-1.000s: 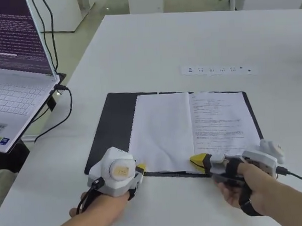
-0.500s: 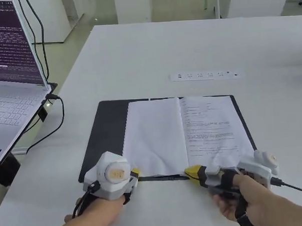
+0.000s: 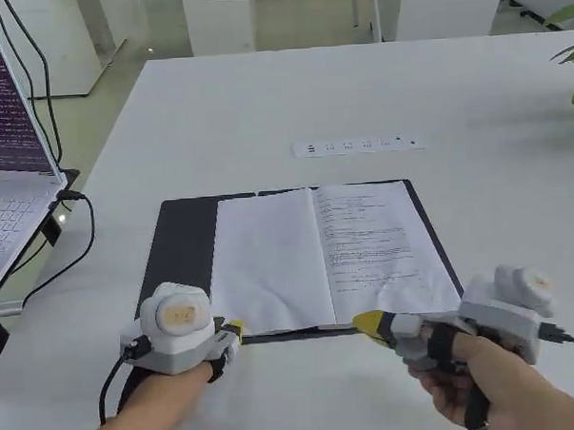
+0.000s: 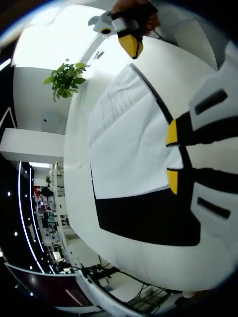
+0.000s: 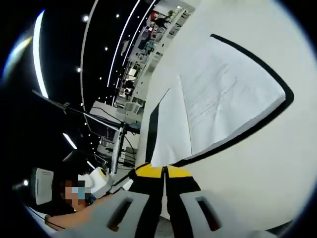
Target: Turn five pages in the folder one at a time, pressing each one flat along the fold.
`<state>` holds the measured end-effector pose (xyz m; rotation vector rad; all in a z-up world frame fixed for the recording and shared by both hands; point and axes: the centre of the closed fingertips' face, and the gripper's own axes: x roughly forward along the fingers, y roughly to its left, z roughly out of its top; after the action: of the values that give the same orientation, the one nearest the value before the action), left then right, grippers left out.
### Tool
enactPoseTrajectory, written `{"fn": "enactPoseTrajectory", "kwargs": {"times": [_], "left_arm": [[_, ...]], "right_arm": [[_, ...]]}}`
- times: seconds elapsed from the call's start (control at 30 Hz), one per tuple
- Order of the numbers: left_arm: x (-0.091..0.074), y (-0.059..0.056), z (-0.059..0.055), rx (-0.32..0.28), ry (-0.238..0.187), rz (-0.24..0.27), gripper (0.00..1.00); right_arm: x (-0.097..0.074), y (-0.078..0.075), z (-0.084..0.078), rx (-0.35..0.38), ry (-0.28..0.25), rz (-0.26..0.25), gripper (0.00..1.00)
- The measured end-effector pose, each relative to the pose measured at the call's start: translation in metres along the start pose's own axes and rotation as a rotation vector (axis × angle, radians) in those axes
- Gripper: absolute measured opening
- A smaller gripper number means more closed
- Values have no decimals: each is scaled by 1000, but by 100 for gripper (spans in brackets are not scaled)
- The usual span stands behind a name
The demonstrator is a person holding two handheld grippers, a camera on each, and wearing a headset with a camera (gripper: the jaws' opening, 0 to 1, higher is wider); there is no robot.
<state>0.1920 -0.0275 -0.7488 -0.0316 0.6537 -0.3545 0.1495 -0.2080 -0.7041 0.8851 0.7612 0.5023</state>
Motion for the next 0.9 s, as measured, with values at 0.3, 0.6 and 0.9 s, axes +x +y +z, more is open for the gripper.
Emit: {"fn": "enactPoseTrajectory", "kwargs": {"times": [0.3,0.6,0.9], "left_arm": [[-42,-12,34,-64,-83,5,35],[-73,-13,38,-42,-129,44,63],[-89,-25,45,60,-182,45,93]], "right_arm": [[-56,8,40,-355,-157,-120,28],[-90,-7,65,-550,-225,-254,67],[-107,-23,77,-727,-236,-342,99]]}}
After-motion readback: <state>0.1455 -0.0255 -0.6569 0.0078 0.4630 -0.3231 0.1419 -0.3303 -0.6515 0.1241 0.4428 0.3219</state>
